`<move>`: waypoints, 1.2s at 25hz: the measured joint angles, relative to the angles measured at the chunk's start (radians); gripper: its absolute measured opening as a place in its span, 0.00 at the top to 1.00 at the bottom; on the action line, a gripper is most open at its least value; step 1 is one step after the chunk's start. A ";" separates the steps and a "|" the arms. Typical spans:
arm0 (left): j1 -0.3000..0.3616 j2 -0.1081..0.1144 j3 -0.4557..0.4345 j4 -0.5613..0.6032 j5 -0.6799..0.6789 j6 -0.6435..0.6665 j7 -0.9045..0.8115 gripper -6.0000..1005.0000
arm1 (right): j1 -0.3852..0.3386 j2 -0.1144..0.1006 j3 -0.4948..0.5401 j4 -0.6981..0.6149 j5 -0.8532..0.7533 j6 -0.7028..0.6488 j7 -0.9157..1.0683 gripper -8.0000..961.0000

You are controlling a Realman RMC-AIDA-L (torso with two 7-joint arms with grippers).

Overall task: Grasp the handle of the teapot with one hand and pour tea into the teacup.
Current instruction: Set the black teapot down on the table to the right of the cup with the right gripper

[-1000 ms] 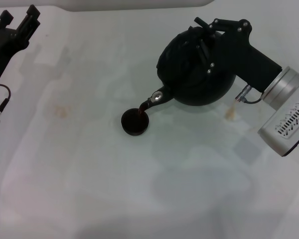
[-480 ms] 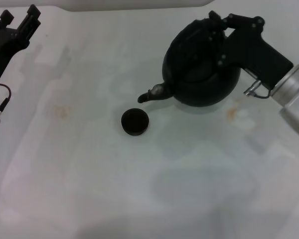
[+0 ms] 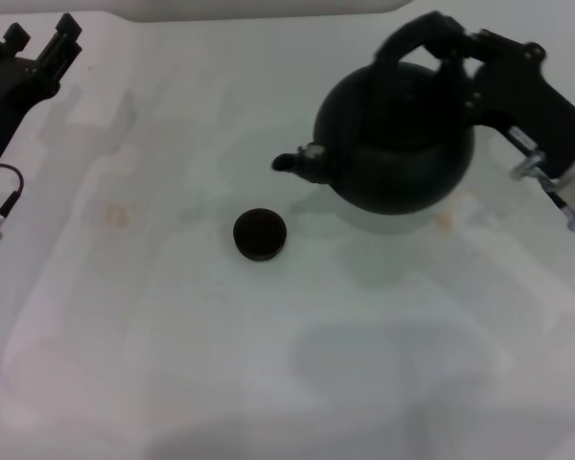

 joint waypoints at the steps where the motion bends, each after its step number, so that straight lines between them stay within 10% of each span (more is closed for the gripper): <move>1: 0.000 0.000 0.000 0.000 0.000 0.000 0.001 0.18 | -0.001 0.000 0.003 0.023 0.004 -0.025 0.040 0.87; 30: -0.009 0.000 0.000 -0.003 0.003 0.000 0.004 0.19 | -0.067 0.001 0.023 0.198 0.038 -0.058 0.020 0.87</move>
